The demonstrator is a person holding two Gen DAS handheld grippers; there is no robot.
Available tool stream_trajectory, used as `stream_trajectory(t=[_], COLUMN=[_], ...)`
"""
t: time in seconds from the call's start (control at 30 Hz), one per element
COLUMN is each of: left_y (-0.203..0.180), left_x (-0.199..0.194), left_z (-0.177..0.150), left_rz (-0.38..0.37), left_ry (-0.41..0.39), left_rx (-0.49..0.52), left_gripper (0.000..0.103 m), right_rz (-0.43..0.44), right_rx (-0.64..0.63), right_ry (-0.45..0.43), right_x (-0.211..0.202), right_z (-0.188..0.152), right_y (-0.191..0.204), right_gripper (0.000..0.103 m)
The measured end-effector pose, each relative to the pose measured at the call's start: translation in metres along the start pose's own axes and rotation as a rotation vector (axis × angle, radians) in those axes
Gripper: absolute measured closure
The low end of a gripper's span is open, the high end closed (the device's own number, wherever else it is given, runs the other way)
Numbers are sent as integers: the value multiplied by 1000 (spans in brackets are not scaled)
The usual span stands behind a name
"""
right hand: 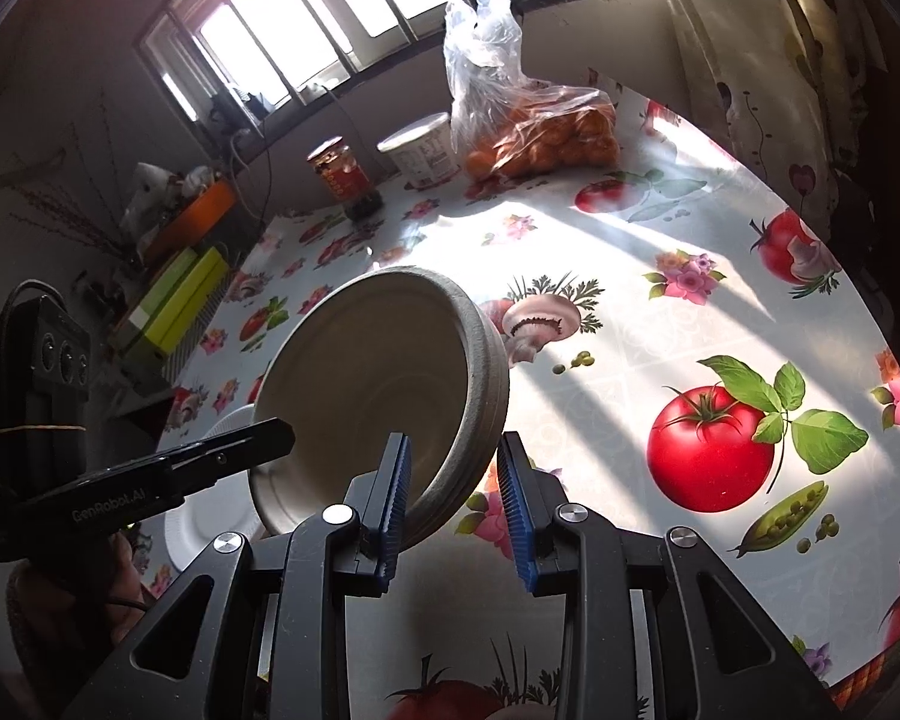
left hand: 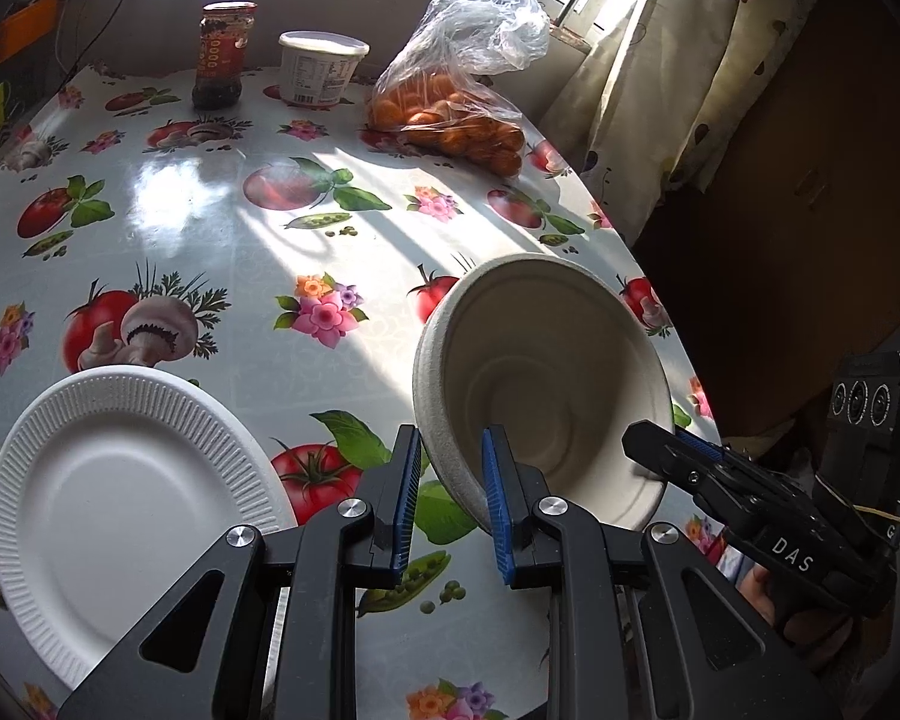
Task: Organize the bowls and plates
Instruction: 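Carry the bowl stack with the right gripper over the white plate stack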
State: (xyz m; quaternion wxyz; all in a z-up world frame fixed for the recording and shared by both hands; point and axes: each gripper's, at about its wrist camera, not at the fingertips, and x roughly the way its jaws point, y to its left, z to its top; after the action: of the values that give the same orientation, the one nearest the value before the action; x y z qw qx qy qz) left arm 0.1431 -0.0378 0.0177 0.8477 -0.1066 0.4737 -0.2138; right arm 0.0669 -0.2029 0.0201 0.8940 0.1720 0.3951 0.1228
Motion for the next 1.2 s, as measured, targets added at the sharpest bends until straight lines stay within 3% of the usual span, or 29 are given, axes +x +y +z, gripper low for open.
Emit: stream_trajectory(t=[1.2], left_y=[85], left_x=[-82], left_z=[-33], left_rz=[149], left_ry=[-127], left_rx=[-161], left_gripper=[81], right_rz=[152], right_rx=[-184], right_ry=[137], right_x=[58], right_z=[-5], right_y=[103], right_gripper=[74])
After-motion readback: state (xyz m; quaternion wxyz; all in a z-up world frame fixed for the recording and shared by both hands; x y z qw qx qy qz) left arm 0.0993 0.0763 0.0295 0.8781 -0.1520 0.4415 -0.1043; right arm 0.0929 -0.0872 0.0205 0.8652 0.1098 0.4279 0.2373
